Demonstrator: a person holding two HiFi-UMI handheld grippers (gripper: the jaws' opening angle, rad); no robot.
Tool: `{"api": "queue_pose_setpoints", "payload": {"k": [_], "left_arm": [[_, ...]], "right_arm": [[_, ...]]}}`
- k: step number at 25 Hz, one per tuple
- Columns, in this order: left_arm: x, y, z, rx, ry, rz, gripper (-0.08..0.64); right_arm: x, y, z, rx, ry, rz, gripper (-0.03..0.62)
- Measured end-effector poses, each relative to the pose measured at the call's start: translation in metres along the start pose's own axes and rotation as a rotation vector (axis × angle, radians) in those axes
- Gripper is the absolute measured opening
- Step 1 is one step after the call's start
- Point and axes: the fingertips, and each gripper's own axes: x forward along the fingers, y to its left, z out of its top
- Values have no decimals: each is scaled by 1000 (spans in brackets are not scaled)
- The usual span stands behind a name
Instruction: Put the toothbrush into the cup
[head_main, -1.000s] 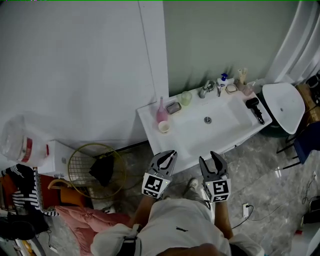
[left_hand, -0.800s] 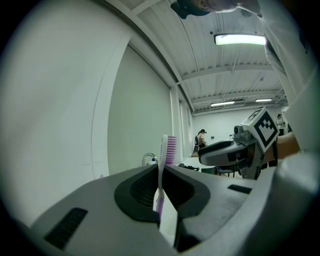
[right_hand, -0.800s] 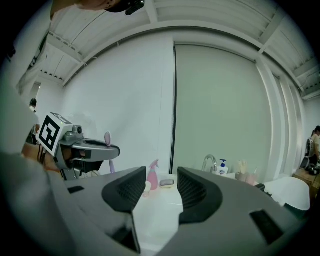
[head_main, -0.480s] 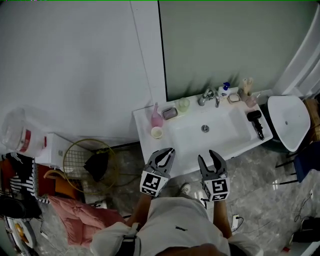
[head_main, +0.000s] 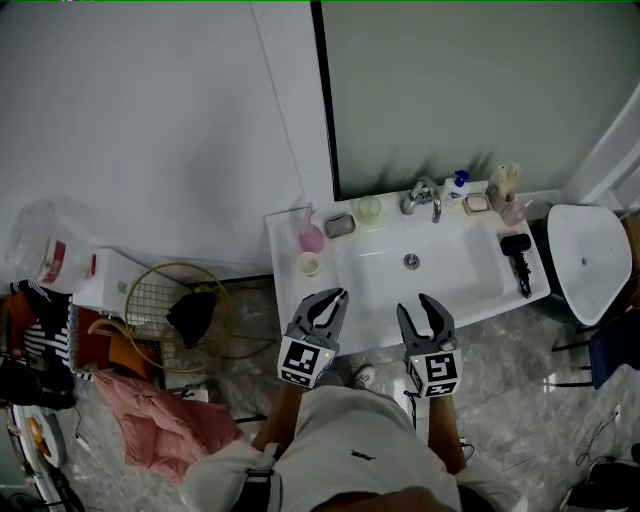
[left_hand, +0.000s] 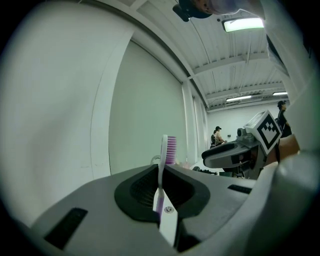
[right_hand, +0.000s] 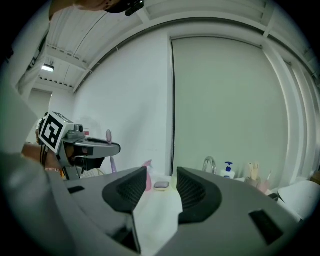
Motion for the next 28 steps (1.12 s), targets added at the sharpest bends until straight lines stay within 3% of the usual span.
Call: {"api": "queue_pose_setpoints", "payload": {"k": [10, 28], "left_arm": [[27, 12, 3, 9, -1, 3, 41], [93, 83, -7, -85, -44, -115, 41]], "right_arm": [[23, -15, -6, 17, 4, 21, 199], [105, -28, 0, 5, 78, -85, 189]]}}
